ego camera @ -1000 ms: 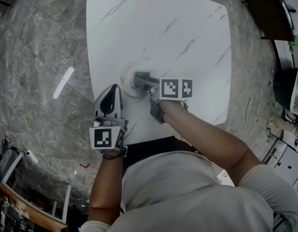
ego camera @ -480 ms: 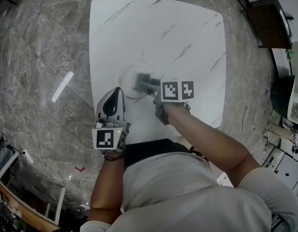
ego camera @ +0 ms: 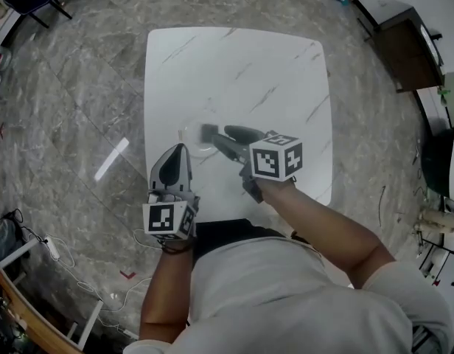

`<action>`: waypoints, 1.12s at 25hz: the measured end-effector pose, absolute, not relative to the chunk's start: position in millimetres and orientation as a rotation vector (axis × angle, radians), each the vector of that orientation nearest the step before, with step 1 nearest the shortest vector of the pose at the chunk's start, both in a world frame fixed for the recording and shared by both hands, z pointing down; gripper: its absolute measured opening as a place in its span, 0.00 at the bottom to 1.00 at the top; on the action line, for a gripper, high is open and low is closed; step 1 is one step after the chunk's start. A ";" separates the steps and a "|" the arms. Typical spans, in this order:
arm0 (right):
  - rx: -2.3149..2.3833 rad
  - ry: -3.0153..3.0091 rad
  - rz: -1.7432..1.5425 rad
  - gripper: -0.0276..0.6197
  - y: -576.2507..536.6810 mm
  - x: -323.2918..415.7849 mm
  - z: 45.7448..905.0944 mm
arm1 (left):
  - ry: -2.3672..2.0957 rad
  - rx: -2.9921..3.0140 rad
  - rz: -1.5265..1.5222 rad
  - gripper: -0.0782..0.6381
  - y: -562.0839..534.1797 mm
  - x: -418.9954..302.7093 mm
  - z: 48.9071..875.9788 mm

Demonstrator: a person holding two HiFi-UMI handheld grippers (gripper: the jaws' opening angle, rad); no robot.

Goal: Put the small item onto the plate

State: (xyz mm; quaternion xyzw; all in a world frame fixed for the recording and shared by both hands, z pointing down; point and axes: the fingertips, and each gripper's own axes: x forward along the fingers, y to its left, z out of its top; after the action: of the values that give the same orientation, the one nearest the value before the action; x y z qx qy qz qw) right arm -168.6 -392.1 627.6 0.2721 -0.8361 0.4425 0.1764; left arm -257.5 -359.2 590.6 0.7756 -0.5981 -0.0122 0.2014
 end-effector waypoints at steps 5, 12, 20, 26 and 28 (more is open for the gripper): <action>0.691 -2.617 1.084 0.15 -356.6 -140.1 526.0 | -1.697 2.235 -0.063 0.12 -335.5 -219.3 504.8; 0.578 -3.001 0.540 0.05 -300.2 -89.8 359.7 | -1.712 2.393 -0.097 0.12 -293.8 -150.1 366.9; 0.580 -3.148 0.262 0.05 -237.8 -34.3 248.7 | -1.782 2.491 -0.139 0.12 -236.1 -78.6 243.8; 0.600 -3.185 0.118 0.05 -216.8 -2.1 213.6 | -1.861 2.538 -0.158 0.12 -211.6 -50.6 207.2; 0.600 -3.195 0.097 0.05 -212.5 -0.1 206.2 | -1.874 2.545 -0.160 0.12 -206.0 -48.4 202.0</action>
State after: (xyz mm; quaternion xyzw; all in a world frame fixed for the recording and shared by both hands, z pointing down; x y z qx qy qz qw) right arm -0.1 -212.5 206.2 0.1841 -0.9809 0.0298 -0.0554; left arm -48.4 -206.0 202.0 0.8042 -0.5922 -0.0504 -0.0114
